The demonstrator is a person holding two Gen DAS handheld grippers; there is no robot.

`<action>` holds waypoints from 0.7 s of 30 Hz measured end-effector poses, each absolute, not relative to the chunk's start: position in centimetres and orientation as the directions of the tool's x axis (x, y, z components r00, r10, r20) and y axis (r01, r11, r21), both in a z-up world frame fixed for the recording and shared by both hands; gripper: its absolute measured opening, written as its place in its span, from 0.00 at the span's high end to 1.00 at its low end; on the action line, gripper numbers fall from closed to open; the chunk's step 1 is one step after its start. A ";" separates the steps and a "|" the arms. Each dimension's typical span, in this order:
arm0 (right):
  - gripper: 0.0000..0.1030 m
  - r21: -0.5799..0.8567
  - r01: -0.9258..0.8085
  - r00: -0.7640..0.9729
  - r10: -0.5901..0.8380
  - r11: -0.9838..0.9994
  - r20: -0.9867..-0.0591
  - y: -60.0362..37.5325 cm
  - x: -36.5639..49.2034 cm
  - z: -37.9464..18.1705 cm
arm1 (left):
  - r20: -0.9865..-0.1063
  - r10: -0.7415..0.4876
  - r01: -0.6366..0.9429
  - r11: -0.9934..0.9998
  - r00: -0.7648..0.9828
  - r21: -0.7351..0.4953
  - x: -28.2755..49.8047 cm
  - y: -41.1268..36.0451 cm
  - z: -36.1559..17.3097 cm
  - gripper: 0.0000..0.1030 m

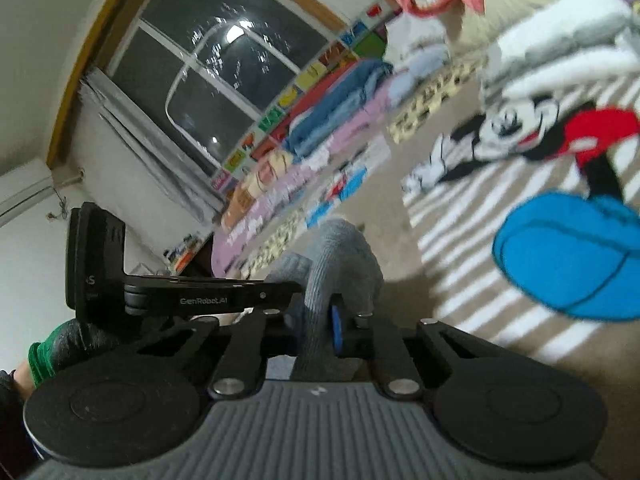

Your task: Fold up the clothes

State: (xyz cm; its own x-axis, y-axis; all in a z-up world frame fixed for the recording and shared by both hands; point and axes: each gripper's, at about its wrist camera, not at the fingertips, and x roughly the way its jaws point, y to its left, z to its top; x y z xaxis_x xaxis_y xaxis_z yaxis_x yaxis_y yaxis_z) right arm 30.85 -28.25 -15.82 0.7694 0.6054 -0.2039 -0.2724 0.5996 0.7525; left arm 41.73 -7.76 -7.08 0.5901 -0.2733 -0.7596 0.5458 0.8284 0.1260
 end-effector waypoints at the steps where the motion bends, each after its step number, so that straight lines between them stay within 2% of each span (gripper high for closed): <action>1: 0.87 0.754 -0.274 0.777 0.600 0.598 -0.193 -28.7 30.5 -15.6 | -0.751 -0.279 0.557 0.818 0.599 0.141 41.6 -8.5 -6.6 0.90; 8: 0.89 0.771 -0.192 0.833 0.516 0.608 -0.200 -32.6 28.6 -16.3 | -0.713 -0.344 0.639 0.746 0.611 0.188 41.5 -14.5 -5.3 0.91; 15: 0.89 0.793 -0.077 0.846 0.461 0.605 -0.269 -35.9 27.1 -18.2 | -0.735 -0.376 0.704 0.685 0.564 0.189 42.5 -21.5 -7.8 0.90; 19: 0.89 0.778 -0.030 0.829 0.450 0.628 -0.331 -36.9 26.5 -19.0 | -0.750 -0.350 0.697 0.689 0.561 0.200 42.9 -23.9 -10.0 0.90; 21: 0.89 0.769 0.014 0.816 0.437 0.639 -0.379 -37.4 26.4 -19.5 | -0.752 -0.341 0.674 0.717 0.564 0.180 43.3 -23.8 -10.6 0.85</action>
State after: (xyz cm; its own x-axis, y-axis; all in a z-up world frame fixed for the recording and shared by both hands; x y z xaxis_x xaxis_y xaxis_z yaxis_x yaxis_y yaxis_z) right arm 26.35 -37.37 -19.55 0.8160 0.4368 -0.3785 0.0143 0.6394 0.7687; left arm 43.33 -23.82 -10.57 0.5636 -0.3409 -0.7524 0.6738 0.7167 0.1800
